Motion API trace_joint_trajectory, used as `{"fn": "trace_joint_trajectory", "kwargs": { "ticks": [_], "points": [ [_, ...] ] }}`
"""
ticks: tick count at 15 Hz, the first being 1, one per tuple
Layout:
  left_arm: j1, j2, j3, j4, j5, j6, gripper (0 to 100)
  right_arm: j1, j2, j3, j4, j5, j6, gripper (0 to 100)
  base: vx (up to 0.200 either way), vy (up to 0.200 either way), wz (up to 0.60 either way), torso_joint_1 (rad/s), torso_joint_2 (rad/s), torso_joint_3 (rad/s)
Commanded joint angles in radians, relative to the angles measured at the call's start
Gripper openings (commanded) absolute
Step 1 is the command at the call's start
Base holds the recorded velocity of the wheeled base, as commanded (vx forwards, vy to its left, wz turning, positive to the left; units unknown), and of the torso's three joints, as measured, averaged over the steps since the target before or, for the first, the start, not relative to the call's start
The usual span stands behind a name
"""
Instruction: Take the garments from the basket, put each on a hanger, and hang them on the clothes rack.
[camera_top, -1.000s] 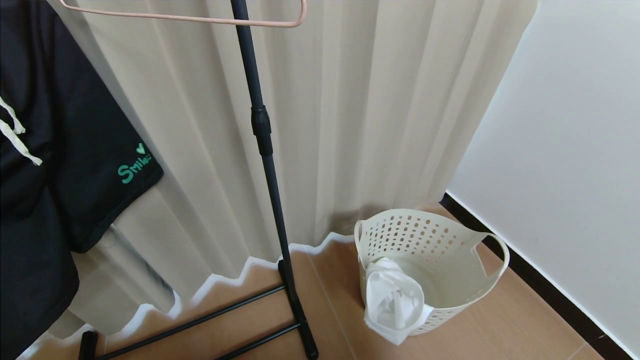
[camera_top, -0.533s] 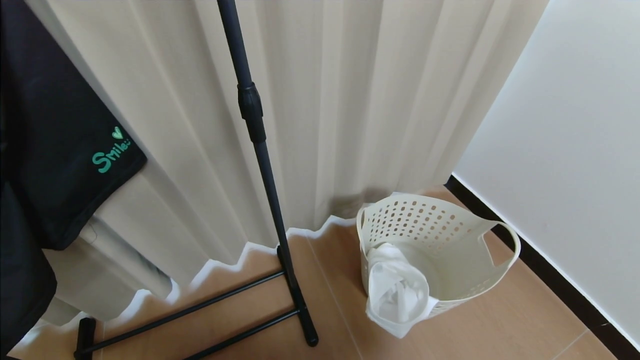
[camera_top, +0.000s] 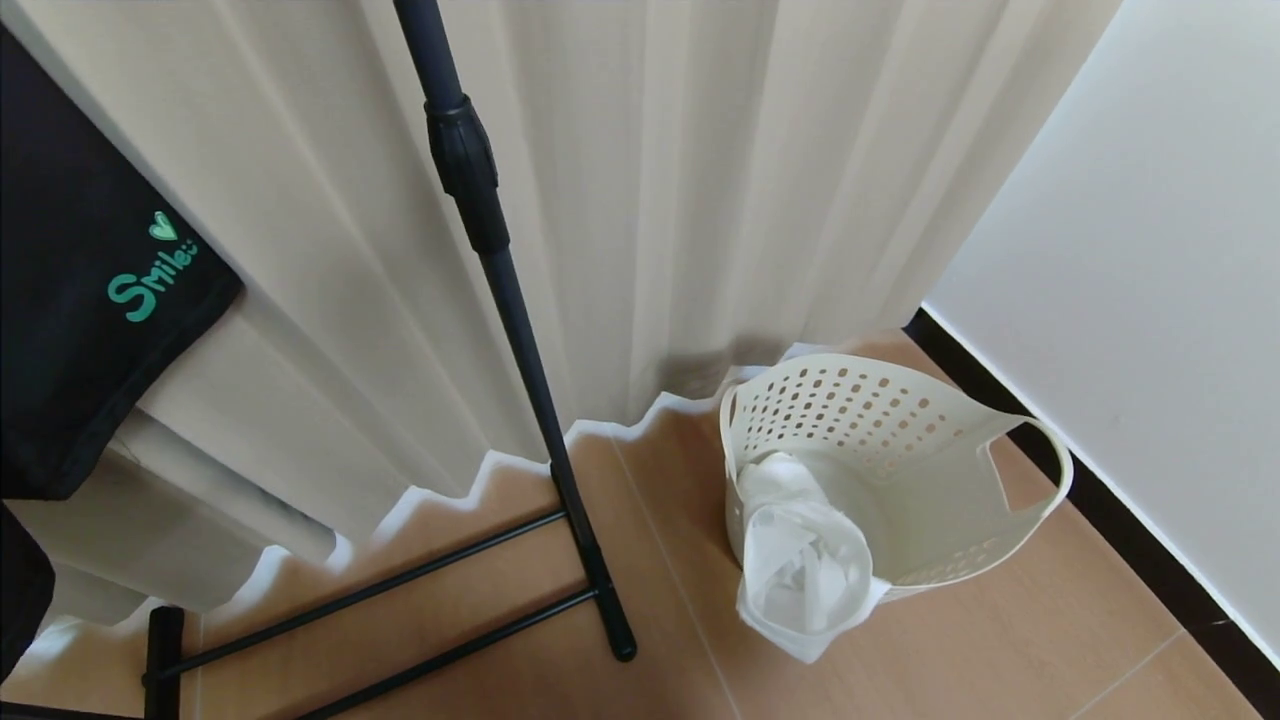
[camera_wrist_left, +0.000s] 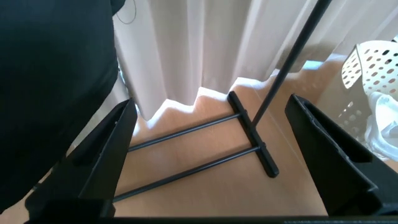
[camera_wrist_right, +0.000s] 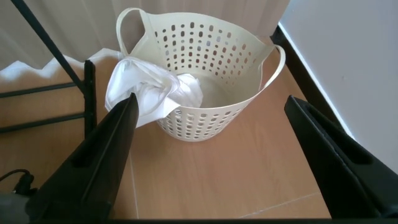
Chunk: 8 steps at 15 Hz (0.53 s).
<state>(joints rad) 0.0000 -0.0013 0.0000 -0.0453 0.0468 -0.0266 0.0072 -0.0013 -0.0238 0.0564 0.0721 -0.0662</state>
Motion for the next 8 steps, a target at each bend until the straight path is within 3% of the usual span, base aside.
{"fn": "trace_joint_trajectory", "kwargs": {
  "ticks": [1, 8],
  "points": [
    [0.0, 0.001, 0.0, -0.001, 0.001, -0.001, 100, 0.0, 0.001, 0.002, 0.0, -0.002, 0.002, 100, 0.0, 0.0, 0.0, 0.012, 0.01, -0.193],
    [0.0, 0.001, 0.0, -0.001, 0.001, -0.001, 100, 0.0, 0.001, 0.001, 0.002, -0.003, 0.006, 100, 0.0, 0.0, 0.0, 0.002, 0.0, -0.198]
  ]
}}
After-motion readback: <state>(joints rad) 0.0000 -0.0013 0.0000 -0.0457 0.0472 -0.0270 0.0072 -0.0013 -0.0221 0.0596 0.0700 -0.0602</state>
